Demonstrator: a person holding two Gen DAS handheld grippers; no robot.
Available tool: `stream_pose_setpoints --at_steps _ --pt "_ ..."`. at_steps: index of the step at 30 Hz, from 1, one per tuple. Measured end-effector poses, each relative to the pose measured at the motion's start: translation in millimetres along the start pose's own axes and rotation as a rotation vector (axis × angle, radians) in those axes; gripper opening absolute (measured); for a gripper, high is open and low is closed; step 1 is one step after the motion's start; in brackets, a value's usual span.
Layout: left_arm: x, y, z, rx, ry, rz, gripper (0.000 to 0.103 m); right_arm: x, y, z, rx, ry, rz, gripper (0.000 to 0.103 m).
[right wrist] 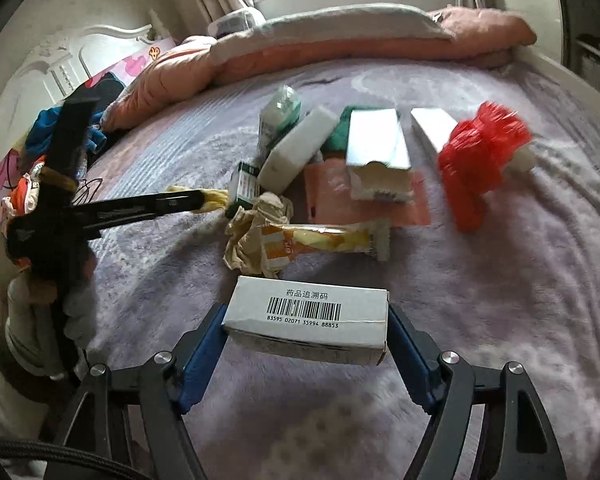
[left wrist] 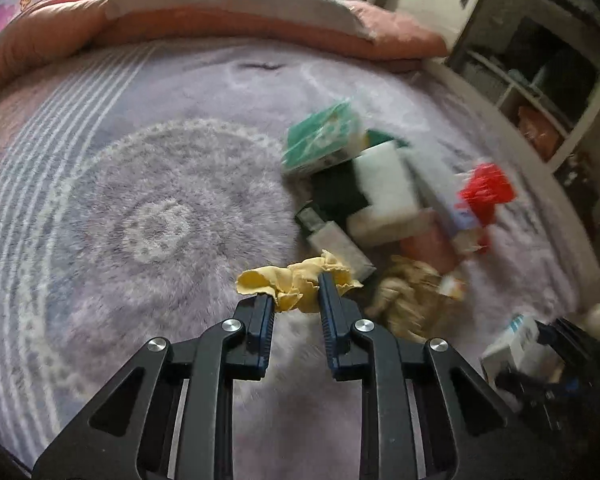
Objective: Collect trash
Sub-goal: 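Carry both items to the black bin and open both tools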
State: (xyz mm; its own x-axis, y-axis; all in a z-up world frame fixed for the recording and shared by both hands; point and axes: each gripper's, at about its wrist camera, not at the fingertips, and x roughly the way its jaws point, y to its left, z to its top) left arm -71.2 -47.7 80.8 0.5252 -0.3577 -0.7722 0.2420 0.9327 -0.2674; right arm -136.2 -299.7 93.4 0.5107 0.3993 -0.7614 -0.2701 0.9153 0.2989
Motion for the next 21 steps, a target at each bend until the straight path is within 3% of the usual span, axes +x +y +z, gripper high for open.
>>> stream_pose_setpoints --at_steps 5,8,12,17,21 --pt "-38.0 -40.8 -5.4 0.084 -0.018 -0.074 0.019 -48.9 -19.5 -11.8 0.006 -0.024 -0.062 0.076" --pt "-47.8 -93.3 -11.8 0.166 -0.011 -0.162 0.019 -88.5 -46.7 -29.7 0.04 -0.028 -0.124 0.076" --pt "-48.7 -176.6 -27.7 0.299 0.028 -0.291 0.019 -148.5 -98.3 -68.9 0.114 -0.018 -0.276 0.076" --pt "-43.5 -284.7 -54.4 0.459 0.109 -0.464 0.019 -217.7 -165.5 -123.9 0.273 0.012 -0.418 0.076" --pt "-32.4 -354.4 -76.9 0.568 0.171 -0.554 0.019 -256.4 -195.9 -163.2 0.357 0.029 -0.497 0.076"
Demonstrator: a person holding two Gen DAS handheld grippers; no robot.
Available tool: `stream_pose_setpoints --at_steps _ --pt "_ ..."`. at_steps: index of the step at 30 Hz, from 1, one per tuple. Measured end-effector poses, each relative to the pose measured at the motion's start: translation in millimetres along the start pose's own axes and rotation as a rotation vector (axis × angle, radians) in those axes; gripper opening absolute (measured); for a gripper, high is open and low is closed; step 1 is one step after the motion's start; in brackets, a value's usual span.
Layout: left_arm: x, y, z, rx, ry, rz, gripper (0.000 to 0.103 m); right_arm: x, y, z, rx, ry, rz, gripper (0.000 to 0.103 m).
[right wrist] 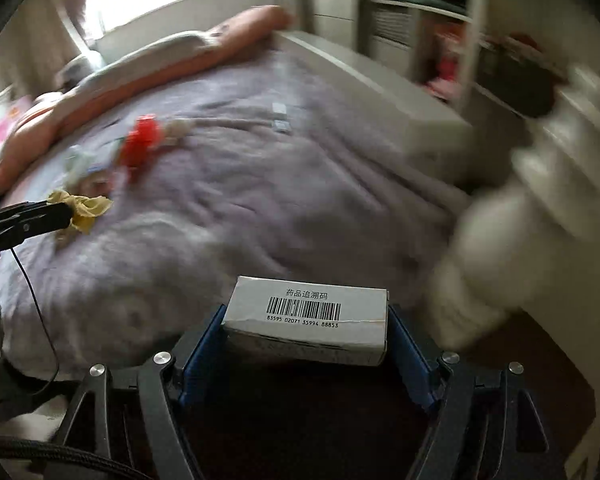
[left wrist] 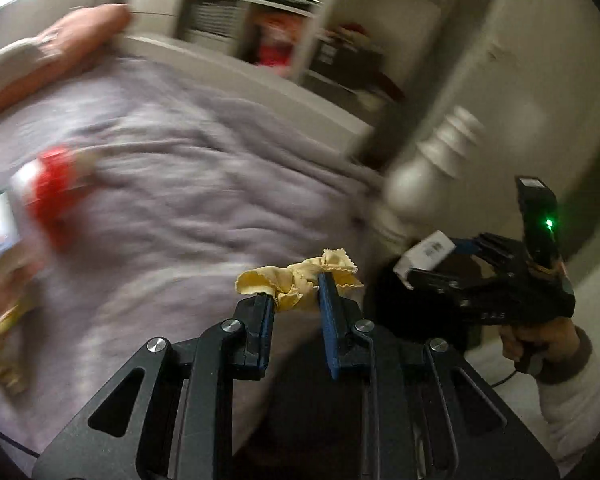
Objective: Collect trash
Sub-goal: 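Carry both items to the black bin and open both tools, then grasp the dark green medicine box with the left tool while the right grasps the white Levamlodipine box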
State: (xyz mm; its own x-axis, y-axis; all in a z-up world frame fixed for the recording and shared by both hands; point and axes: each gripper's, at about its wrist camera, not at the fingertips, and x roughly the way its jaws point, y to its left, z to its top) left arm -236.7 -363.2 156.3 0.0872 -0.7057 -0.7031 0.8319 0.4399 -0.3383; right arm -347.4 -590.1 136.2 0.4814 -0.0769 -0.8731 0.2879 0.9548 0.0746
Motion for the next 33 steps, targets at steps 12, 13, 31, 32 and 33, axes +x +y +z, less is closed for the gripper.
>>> stream_pose_setpoints --at_steps 12,13,31,32,33 --pt "107.0 -70.2 -6.0 -0.031 0.223 -0.366 0.024 -2.3 -87.9 -49.2 0.264 0.084 0.092 0.082" --pt "108.5 -68.6 -7.2 -0.046 0.226 -0.388 0.025 -1.2 -85.0 -51.3 0.267 0.086 0.091 0.082" --pt "34.5 4.2 -15.8 -0.101 0.04 -0.105 0.041 -32.1 -12.1 -5.6 0.056 -0.106 -0.016 0.083" --pt "29.5 10.3 -18.3 -0.105 0.024 -0.046 0.041 -29.3 -0.4 1.6 0.037 -0.111 0.006 0.083" --pt "21.2 21.4 -21.9 -0.121 0.005 0.035 0.041 -26.0 11.2 7.9 0.017 -0.114 0.024 0.083"
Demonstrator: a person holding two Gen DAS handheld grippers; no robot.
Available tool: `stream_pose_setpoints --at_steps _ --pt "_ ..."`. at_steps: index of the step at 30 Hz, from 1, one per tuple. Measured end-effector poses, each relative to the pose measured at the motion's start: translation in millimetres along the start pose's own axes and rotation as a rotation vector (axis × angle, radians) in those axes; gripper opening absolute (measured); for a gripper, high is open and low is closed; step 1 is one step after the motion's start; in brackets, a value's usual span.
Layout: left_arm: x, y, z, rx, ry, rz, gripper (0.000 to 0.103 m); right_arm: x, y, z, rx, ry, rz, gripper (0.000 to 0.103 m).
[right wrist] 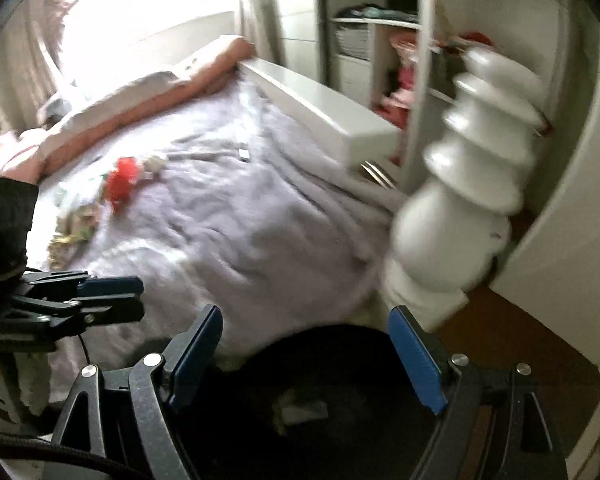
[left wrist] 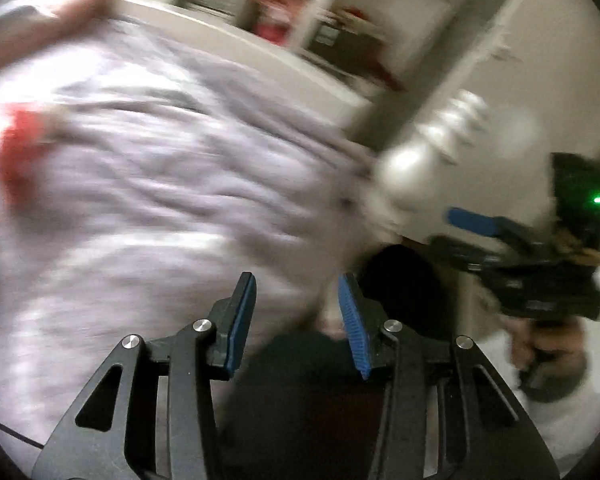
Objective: Collect trash
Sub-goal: 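Grasp the dark green medicine box with the left tool while the right grasps the white Levamlodipine box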
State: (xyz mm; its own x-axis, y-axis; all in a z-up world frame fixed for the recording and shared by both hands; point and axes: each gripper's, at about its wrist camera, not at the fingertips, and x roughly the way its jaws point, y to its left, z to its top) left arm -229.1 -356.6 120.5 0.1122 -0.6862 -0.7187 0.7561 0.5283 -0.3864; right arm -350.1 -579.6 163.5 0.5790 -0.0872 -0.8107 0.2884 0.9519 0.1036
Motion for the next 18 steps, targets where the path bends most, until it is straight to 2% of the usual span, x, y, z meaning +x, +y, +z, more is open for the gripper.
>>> stream_pose_setpoints --at_steps 9,13,18 --pt "-79.4 115.4 -37.4 -0.165 -0.147 0.487 0.041 53.7 127.1 46.4 -0.187 -0.004 0.178 0.083" --pt "-113.8 166.2 -58.5 -0.253 -0.164 0.585 0.041 78.0 183.9 60.6 -0.266 0.006 0.237 0.083" --pt "-141.8 207.6 -80.2 -0.328 -0.167 0.647 0.041 113.3 231.4 73.3 -0.28 0.044 0.304 0.083"
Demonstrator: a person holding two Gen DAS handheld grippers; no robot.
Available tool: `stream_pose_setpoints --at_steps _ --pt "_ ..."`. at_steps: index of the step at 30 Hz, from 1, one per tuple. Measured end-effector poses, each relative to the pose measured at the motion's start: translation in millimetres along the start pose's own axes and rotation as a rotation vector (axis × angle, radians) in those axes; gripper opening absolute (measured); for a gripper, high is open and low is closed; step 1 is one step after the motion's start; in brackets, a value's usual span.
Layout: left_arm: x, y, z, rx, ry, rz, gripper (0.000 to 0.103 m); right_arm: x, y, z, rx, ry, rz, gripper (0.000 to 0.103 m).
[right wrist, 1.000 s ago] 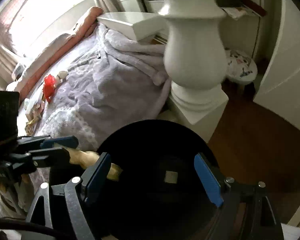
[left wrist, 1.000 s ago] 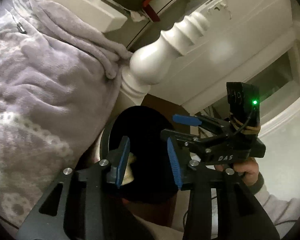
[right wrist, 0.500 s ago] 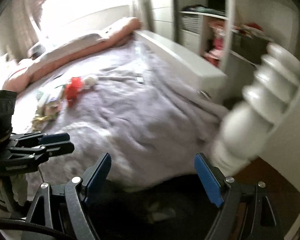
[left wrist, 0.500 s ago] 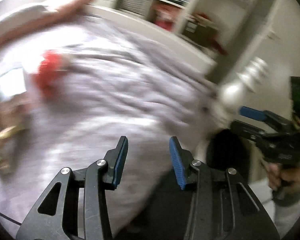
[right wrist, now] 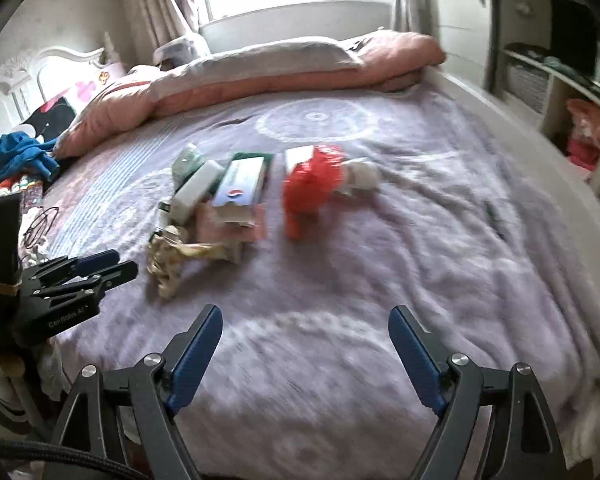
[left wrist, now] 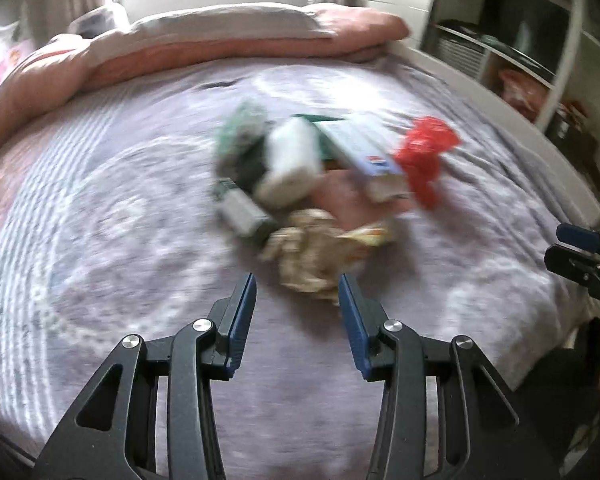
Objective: Collect trash
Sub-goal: 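Grasp the dark green medicine box with the left tool while the right grasps the white Levamlodipine box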
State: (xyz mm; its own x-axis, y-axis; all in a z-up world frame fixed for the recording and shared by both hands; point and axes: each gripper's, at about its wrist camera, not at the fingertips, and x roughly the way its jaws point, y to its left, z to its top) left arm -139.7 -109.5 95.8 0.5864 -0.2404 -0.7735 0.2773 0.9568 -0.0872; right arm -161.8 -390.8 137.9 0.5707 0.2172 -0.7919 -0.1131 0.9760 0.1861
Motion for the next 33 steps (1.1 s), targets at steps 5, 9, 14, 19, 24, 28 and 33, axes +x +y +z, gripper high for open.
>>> stream_pose_setpoints --at_steps 5,9,14,19,24,28,33 --pt "11.1 26.0 1.4 -0.044 0.025 -0.003 0.041 39.7 16.3 14.2 0.011 0.048 0.074 0.083" --pt "32.5 48.3 14.7 -0.148 0.064 -0.056 0.041 71.0 28.6 21.6 0.044 0.091 0.139 0.083" --pt "57.6 60.6 36.7 -0.26 0.082 -0.092 0.041 90.0 43.0 25.3 0.042 0.102 0.124 0.083" --pt "88.3 66.7 53.1 -0.311 0.096 -0.063 0.041 92.2 40.1 29.6 0.044 0.097 0.104 0.083" --pt "102.8 67.6 60.6 -0.357 0.102 -0.117 0.042 91.4 27.6 53.4 0.068 0.063 0.102 0.083" --pt "96.0 69.7 57.8 -0.335 0.105 -0.138 0.042 102.1 34.3 78.4 0.055 0.046 0.099 0.083" --pt "96.6 72.2 51.5 -0.335 0.122 -0.211 0.046 135.8 43.5 106.9 0.021 0.083 0.062 0.083"
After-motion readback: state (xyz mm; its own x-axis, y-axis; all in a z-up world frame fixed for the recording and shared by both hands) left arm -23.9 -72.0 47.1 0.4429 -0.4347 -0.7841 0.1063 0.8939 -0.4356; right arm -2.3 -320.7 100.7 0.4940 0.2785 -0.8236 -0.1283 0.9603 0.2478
